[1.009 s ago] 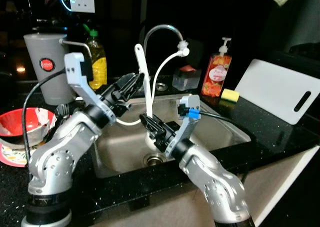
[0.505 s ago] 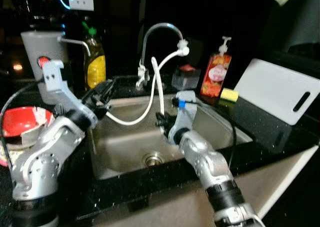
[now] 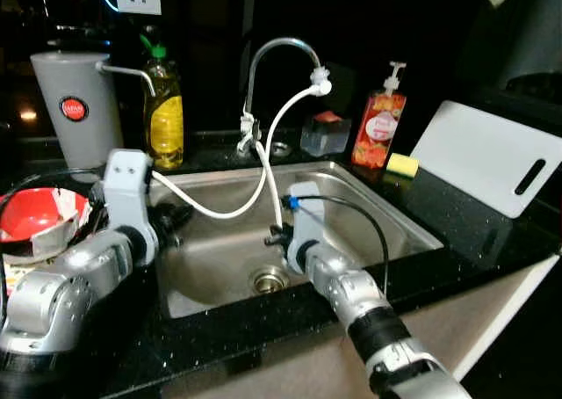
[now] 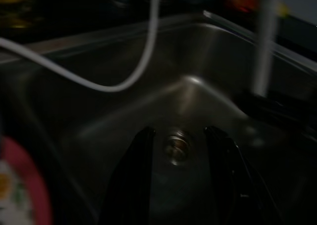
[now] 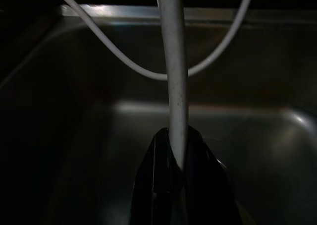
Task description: Kitchen organization
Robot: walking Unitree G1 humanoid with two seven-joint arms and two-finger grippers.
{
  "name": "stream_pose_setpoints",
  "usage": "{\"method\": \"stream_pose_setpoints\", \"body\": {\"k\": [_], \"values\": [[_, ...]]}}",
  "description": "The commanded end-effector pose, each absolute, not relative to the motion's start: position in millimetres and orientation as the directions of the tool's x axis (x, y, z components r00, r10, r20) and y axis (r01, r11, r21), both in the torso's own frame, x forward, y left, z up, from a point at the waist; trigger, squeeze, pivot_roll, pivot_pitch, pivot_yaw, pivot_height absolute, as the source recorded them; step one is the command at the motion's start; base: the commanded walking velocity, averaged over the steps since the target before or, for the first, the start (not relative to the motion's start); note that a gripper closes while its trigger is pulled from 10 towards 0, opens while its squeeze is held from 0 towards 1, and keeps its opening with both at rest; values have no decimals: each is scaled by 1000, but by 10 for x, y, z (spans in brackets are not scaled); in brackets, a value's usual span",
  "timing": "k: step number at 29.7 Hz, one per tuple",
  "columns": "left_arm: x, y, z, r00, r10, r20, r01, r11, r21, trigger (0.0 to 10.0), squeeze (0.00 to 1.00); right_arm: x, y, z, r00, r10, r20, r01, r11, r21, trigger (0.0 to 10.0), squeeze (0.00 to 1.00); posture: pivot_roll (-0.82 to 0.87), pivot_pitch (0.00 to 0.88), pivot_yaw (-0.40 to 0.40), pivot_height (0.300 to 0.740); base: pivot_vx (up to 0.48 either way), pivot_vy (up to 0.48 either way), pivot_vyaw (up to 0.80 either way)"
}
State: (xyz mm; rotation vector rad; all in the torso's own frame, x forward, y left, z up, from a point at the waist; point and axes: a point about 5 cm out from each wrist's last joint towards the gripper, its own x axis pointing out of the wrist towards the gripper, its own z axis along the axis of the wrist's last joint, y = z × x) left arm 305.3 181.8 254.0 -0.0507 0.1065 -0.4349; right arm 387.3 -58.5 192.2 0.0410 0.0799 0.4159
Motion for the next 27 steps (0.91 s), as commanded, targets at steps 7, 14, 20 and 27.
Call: {"method": "stream_pose_setpoints", "body": {"k": [7, 14, 20, 27], "values": [[2913, 1676, 2511, 816, -558, -152, 562, 827, -25, 10000, 0, 3813, -443, 1679, 878, 455, -151, -452, 890, 54, 10000, 0, -17, 0, -98, 740, 0, 0, 0], [2892, 1625, 2460, 803, -567, -186, 576, 817, -4, 10000, 0, 3785, -390, 1560, 859, 475, -190, -469, 880, 77, 10000, 0, -15, 0, -100, 740, 0, 0, 0], [2900, 1607, 2455, 808, -563, -174, 570, 822, -15, 10000, 0, 3792, -378, 1772, 865, 501, -31, -491, 857, 160, 10000, 1000, -28, 0, -99, 740, 0, 0, 0], [3050, 1715, 2539, 890, -446, -92, 440, 894, -83, 10000, 0, 3664, -636, 2435, 858, 376, 351, -449, 881, 152, 10000, 0, -39, 0, -93, 740, 0, 0, 0]]}}
